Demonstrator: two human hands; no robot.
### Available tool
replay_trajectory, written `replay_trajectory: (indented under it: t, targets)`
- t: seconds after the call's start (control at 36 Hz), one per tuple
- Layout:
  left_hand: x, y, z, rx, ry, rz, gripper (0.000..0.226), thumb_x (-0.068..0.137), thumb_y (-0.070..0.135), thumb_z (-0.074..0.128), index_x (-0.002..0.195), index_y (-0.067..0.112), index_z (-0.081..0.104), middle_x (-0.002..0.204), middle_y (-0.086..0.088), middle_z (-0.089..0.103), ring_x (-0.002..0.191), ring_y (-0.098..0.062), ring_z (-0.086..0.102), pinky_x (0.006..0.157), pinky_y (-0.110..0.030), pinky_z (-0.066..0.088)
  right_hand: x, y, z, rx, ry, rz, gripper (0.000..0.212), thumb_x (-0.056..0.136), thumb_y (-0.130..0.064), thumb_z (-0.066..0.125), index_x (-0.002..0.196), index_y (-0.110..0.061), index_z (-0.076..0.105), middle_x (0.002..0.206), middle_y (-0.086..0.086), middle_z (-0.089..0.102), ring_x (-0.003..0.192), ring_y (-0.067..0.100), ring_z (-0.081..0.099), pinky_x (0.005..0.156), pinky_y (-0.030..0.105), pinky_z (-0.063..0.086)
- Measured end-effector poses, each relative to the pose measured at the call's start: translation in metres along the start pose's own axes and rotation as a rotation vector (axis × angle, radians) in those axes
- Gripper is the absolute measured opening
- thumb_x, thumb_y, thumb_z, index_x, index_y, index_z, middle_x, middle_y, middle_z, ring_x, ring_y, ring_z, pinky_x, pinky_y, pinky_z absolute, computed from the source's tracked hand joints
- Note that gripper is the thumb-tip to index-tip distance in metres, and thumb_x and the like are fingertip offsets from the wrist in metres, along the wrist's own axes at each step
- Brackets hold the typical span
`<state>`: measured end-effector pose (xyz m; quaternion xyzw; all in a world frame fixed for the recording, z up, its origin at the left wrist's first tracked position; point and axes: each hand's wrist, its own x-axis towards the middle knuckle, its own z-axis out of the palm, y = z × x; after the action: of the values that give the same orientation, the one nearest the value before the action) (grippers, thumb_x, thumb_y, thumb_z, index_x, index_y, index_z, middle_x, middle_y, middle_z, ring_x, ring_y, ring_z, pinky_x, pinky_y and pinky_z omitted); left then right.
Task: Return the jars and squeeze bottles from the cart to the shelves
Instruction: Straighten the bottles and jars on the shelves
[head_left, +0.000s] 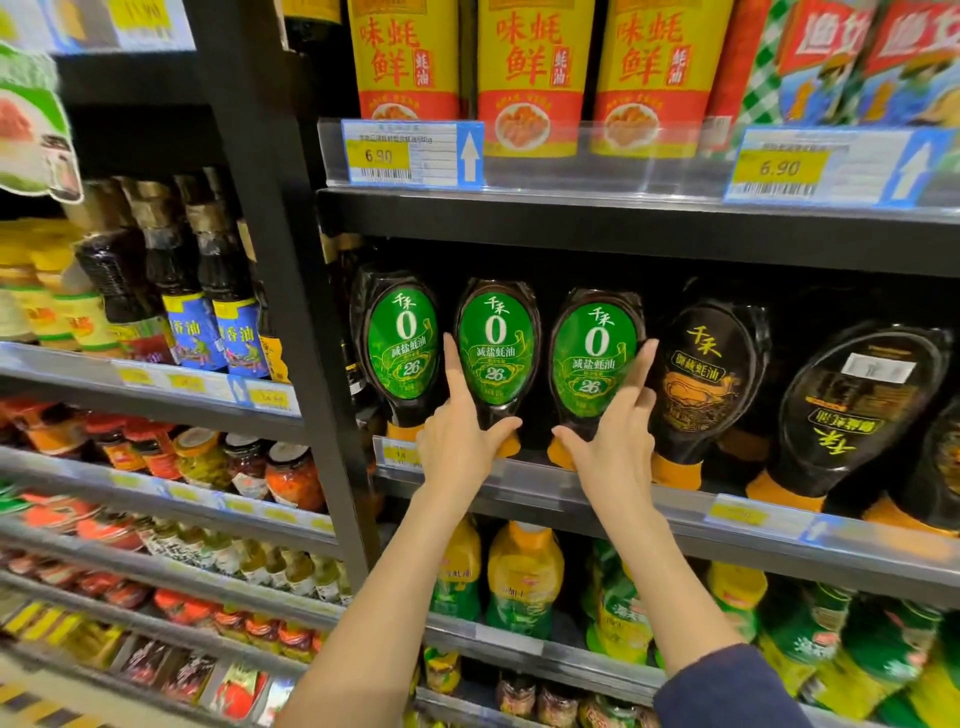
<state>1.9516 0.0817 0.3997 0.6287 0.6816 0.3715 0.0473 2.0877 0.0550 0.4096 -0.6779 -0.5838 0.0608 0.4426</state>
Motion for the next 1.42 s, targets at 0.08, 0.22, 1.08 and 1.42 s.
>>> replay_trajectory:
  t: [0.08,0.22,1.08,1.42]
  targets:
    - [0.0,0.001,-0.001,-0.014,-0.02,0.001,0.116,0.077,0.051,0.067,0.145,0.025,-0.023,0.103,-0.009,0.069,0.093,-0.028,0.066,0.078,-0.039,0.049,-0.002,0.0,0.0,-0.013,0.017,0.0,0.122,0.08,-0.022,0.072,0.123,-0.036,-0.041,0.145,0.017,0.027,0.112,0.04,0.055,0.095,0.048,0.043]
    - [-0.002,-0.001,-0.007,-0.033,-0.055,0.043,0.115,0.079,0.047,0.067,0.144,0.023,-0.024,0.104,-0.009,0.069,0.091,-0.026,0.066,0.075,-0.037,0.049,-0.004,-0.003,-0.004,-0.033,0.021,0.009,0.123,0.077,-0.025,0.074,0.127,-0.037,-0.038,0.146,0.017,0.031,0.11,0.042,0.056,0.09,0.05,0.047]
    - [-0.046,-0.216,-0.249,0.231,-0.632,0.458,0.063,0.093,0.035,0.051,0.148,0.019,0.024,0.152,0.001,0.032,0.138,-0.018,0.033,0.109,-0.033,0.034,-0.159,-0.155,0.022,-0.393,-0.72,-0.215,0.072,0.081,-0.029,0.069,0.142,-0.014,0.033,0.145,0.002,0.042,0.133,0.018,0.04,0.107,0.034,0.038]
    - [-0.02,-0.332,-0.331,0.363,-0.574,0.251,0.065,0.094,0.038,0.05,0.148,0.017,0.021,0.155,0.001,0.025,0.141,-0.017,0.027,0.111,-0.03,0.029,-0.15,-0.263,0.13,-0.406,-0.795,-0.545,0.07,0.082,-0.036,0.065,0.142,-0.015,0.035,0.145,0.003,0.043,0.128,0.02,0.045,0.104,0.033,0.04]
